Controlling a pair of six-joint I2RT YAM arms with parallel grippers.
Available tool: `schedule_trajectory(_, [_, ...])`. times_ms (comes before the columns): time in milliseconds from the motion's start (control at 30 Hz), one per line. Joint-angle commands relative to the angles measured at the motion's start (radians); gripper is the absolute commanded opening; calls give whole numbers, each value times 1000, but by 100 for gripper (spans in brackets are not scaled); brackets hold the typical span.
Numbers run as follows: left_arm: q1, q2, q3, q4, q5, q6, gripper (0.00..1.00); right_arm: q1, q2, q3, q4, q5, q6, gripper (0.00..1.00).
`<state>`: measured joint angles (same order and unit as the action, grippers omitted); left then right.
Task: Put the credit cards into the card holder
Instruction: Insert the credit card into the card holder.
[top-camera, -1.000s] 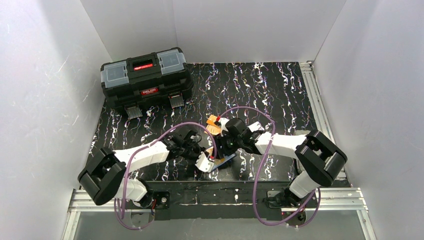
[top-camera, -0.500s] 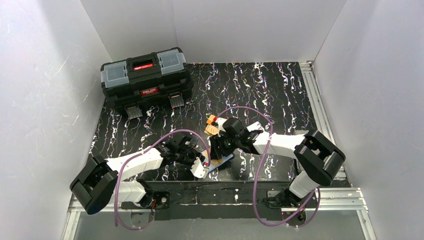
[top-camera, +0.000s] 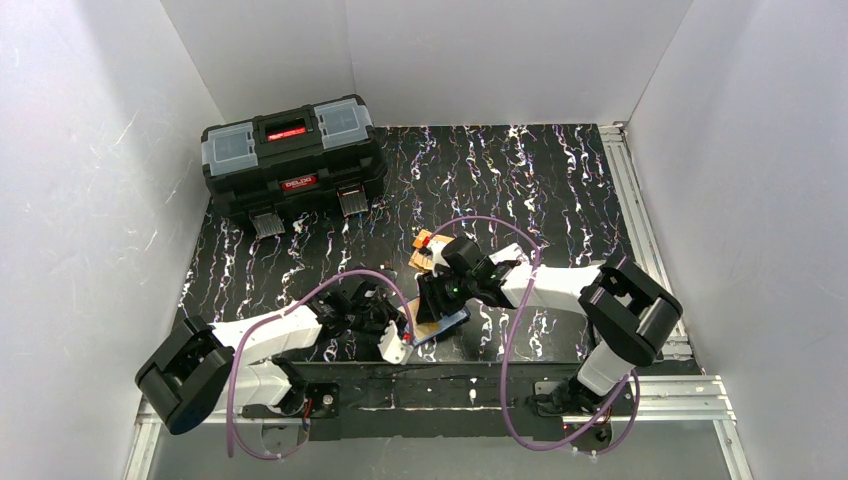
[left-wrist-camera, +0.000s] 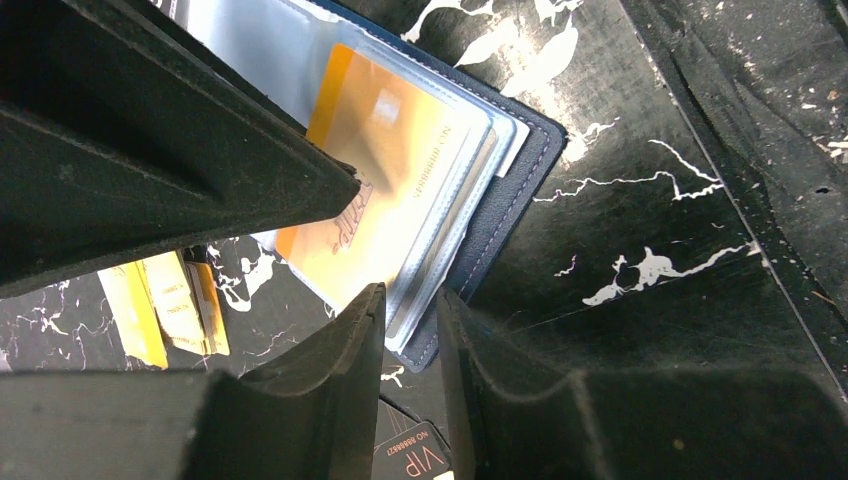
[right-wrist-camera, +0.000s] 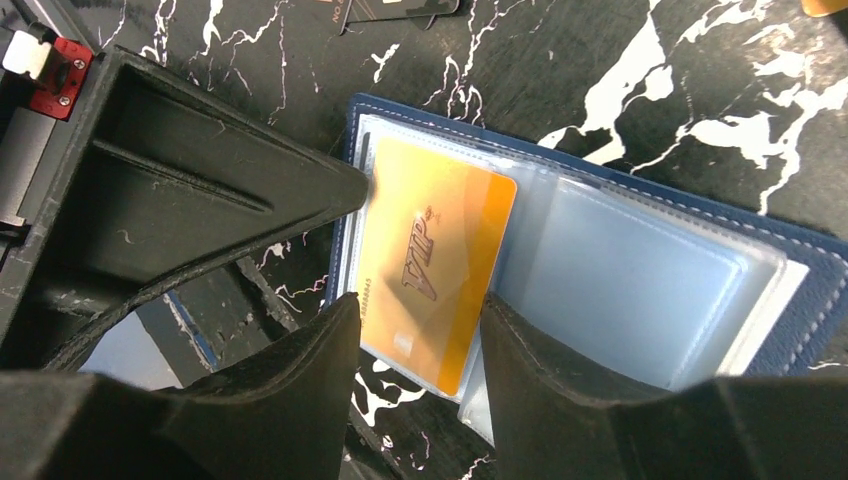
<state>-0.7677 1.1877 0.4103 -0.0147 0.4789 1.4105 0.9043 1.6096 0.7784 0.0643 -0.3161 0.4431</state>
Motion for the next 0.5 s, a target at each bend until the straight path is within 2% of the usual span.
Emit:
schedule_trajectory(0, [-3,-4,-24,-11,10,12,25,13,16,42,35,-56,9,54])
schedule_trajectory(467, [-4,7,-25,9,-3,5,25,35,33,72,57,-150,-15,52])
